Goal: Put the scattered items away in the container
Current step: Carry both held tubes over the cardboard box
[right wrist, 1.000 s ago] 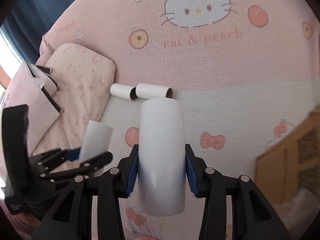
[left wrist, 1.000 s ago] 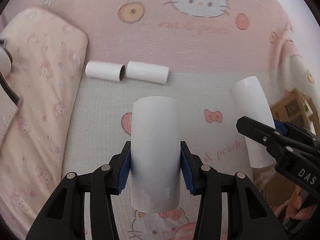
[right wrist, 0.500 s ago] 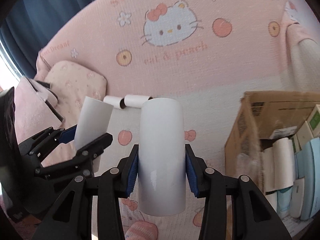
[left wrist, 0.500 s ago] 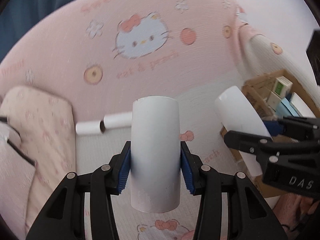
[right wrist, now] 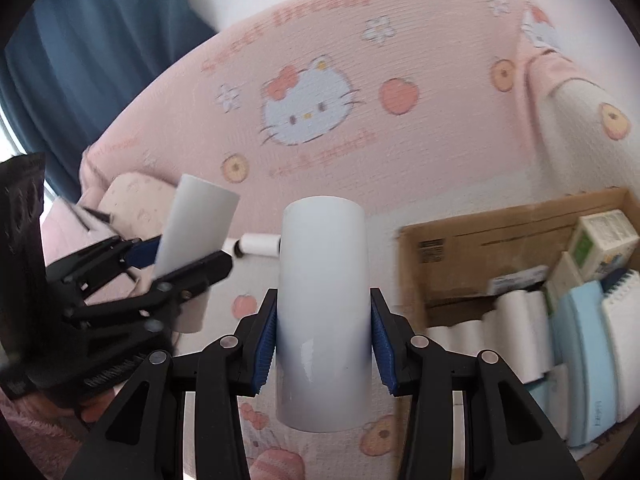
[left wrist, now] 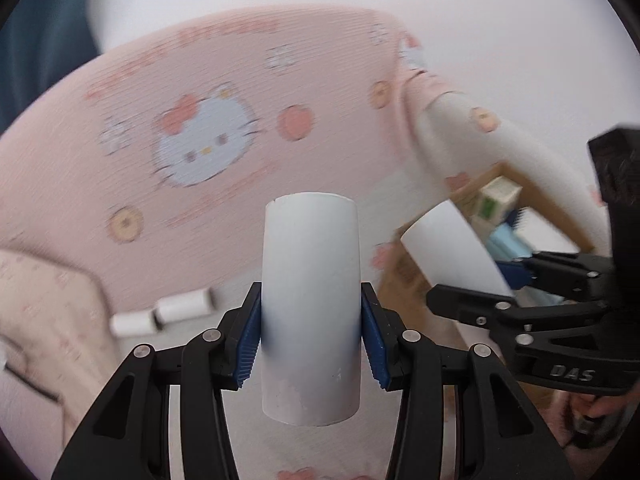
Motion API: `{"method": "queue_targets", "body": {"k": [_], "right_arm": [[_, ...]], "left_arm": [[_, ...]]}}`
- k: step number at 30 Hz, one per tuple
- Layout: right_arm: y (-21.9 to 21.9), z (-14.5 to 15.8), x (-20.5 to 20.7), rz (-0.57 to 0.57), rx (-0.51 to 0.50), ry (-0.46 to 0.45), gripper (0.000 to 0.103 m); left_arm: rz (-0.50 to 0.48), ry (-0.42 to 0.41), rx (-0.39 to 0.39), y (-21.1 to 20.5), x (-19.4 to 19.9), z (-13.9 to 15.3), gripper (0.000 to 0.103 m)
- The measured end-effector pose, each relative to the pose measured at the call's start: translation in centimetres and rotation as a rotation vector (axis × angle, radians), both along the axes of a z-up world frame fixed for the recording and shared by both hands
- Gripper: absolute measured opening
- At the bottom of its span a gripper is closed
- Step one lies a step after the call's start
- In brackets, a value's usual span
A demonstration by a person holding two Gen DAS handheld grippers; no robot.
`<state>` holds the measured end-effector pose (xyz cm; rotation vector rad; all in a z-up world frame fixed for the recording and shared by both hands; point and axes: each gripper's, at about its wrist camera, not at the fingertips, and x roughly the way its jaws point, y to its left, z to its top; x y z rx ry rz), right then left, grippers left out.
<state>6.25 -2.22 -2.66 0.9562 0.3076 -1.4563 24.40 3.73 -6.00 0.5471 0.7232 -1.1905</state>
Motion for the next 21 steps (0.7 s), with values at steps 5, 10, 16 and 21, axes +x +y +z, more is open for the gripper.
{"method": "queue_targets", "body": {"k": [5, 10, 16, 21], "right_arm": [[2.1, 0.8, -3.2, -0.067, -0.011, -0.019, 0.040], [3.4, 0.6, -5.6, -0.117, 0.004, -0.021, 0.040], [4.0, -0.3, -7.9, -0.121, 0.032, -0.045, 0.040], [3.2, -2.4, -10.1, -0.109, 0.113, -0.104, 0.040]], "left_arm": [[-0.126, 0.096, -0.062, -3.6, -1.8, 0.5, 0.049], [-0.162, 0.209, -0.129, -6.3, -3.9, -0.3, 0.049], [-0.244, 0.223, -0.085, -8.5, -5.3, -1.3, 0.049], [-0.303, 0.271, -0.030, -10.6, -4.5, -2.8, 0.049]]}}
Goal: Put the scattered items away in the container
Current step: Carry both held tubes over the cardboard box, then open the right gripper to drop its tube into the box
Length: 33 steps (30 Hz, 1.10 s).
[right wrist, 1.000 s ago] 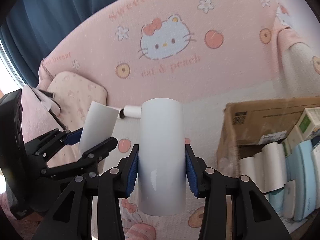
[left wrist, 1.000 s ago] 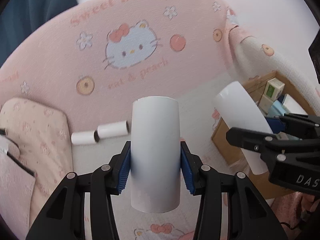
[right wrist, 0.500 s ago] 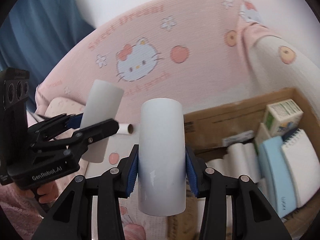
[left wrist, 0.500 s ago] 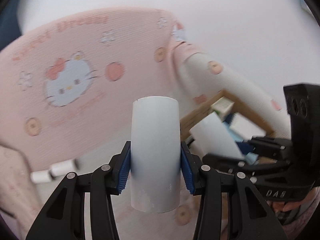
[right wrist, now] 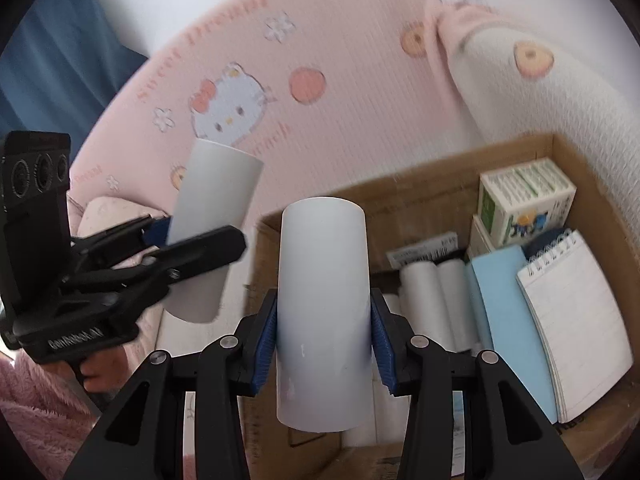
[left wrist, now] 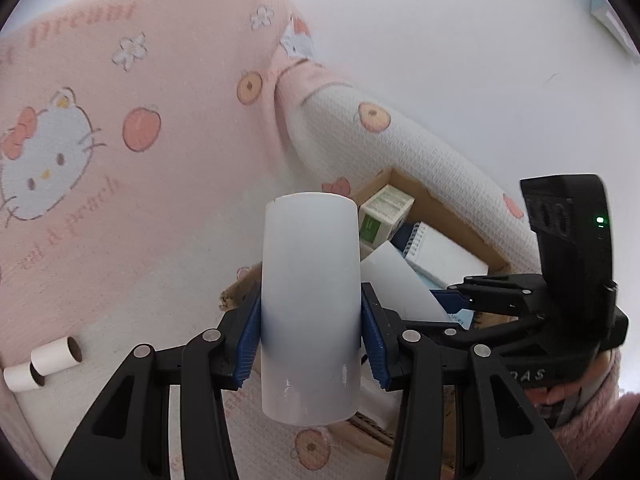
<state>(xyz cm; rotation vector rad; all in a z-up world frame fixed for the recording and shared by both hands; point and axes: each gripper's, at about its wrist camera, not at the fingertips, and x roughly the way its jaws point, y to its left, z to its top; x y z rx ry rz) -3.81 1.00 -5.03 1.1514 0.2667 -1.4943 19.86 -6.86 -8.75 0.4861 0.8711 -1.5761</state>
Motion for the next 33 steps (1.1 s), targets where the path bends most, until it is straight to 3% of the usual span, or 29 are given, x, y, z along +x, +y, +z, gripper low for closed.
{"method": "queue_targets", "body": {"k": [9, 17, 21, 26, 33], "right_arm": [[-3.2, -5.8, -0.6, 0.027, 0.162, -0.140, 0.040], [-6.1, -9.3, -1.1, 0.061, 0.295, -0.130, 0.040], [-6.7, -10.7, -1.4, 0.068, 0.321, -0.214, 0.040], [-7.9, -11.8, -1.4, 0.083, 0.392, -0.172, 0.041], [-9.4, -13.1, -1.7, 0.126, 0.476, -0.125, 0.041]], "left_arm": [[-0.089, -0.040, 0.003, -2.6, 1.0, 0.1, 0.050], [-0.048, 0.042, 0.009, -3.0, 2.9, -0.2, 0.049], [-0.031, 0.043, 0.021, -3.3, 3.0, -0.6, 0.049], [-0.042, 0.006, 0.015, -3.5, 2.6, -0.5, 0.050], [-0.034, 0.036, 0.016, -3.8, 3.2, -0.5, 0.050]]}}
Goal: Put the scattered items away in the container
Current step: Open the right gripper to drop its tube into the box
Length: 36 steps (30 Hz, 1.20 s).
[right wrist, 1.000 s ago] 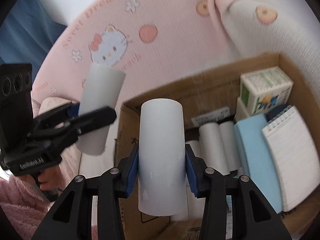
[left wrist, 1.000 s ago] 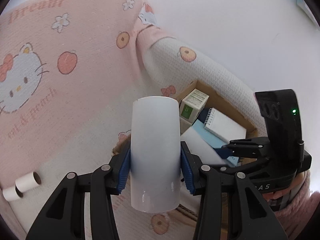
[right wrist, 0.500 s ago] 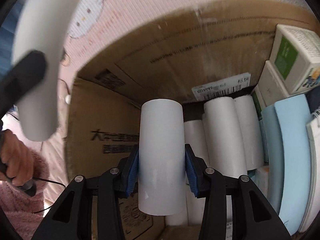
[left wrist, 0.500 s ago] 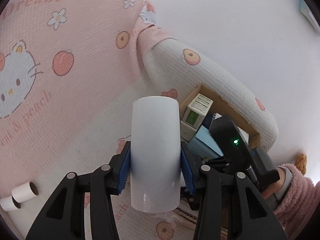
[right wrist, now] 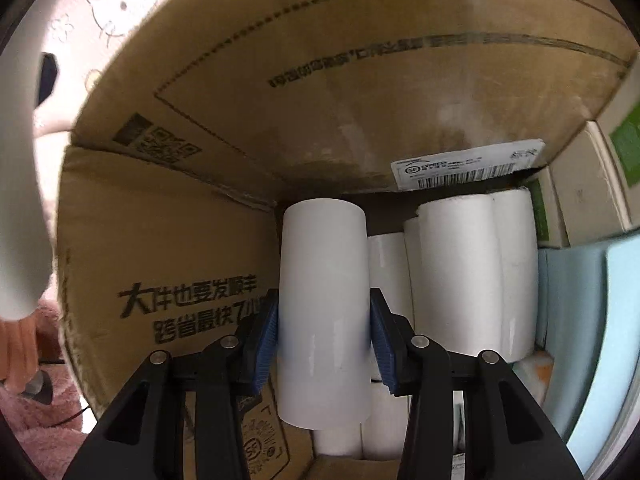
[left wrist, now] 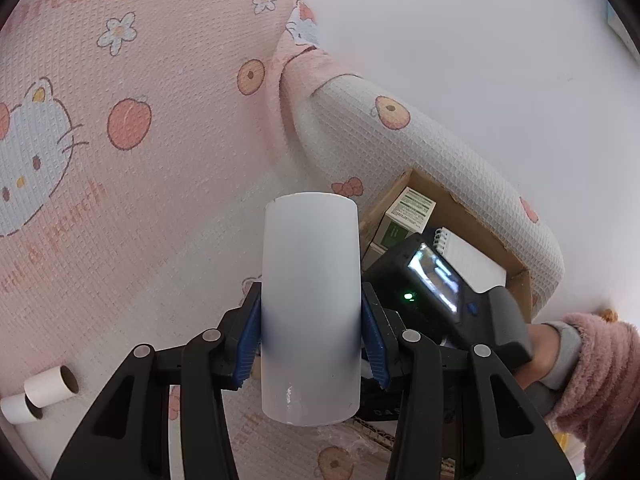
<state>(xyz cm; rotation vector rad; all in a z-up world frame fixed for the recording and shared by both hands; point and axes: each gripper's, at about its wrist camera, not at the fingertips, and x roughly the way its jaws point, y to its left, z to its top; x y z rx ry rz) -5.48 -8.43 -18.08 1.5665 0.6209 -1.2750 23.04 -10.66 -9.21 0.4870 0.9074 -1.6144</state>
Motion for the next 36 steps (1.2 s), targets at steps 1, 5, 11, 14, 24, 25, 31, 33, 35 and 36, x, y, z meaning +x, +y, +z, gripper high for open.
{"method": "queue_targets", "body": {"k": [1, 5, 11, 14, 24, 25, 31, 33, 35, 36], "right_arm": [[-0.2, -0.2, -0.2, 0.005, 0.007, 0.001, 0.041], [-0.7, -0.8, -0.7, 0.003, 0.021, 0.006, 0.041], [-1.0, -1.5, -1.1, 0.010, 0.040, -0.004, 0.041], [-0.9, -0.7, -1.1, 0.016, 0.016, 0.004, 0.041], [1.3, 2.8, -2.0, 0.049, -0.063, 0.084, 0.042], [1.7, 3.1, -2.2, 0.045, -0.071, 0.087, 0.042], [4.6, 5.3, -3.2, 0.020, -0.143, 0.094, 0.043], [5.4, 5.9, -3.9, 0.000, -0.173, 0.109, 0.043], [6.0, 6.3, -4.5, -0.017, -0.188, 0.143, 0.041], [6.3, 6.4, -4.7, -0.011, -0.202, 0.157, 0.032]], "left_arm": [[0.003, -0.002, -0.003, 0.0, 0.1, 0.1, 0.050], [0.006, -0.003, -0.006, -0.2, 0.2, 0.2, 0.050], [0.019, -0.014, -0.002, -0.3, 0.3, 0.1, 0.050], [0.020, -0.017, -0.001, -0.5, 0.3, 0.2, 0.050], [0.011, -0.051, 0.014, -1.0, -1.3, 0.6, 0.050], [0.008, -0.056, 0.021, -1.1, -1.5, 0.5, 0.050], [-0.009, -0.113, 0.057, -2.0, -3.8, 0.0, 0.049], [-0.018, -0.120, 0.090, -2.3, -4.6, -0.3, 0.049], [-0.027, -0.117, 0.134, -2.7, -5.4, -0.5, 0.049], [-0.037, -0.112, 0.153, -2.8, -5.7, -0.7, 0.049]]}}
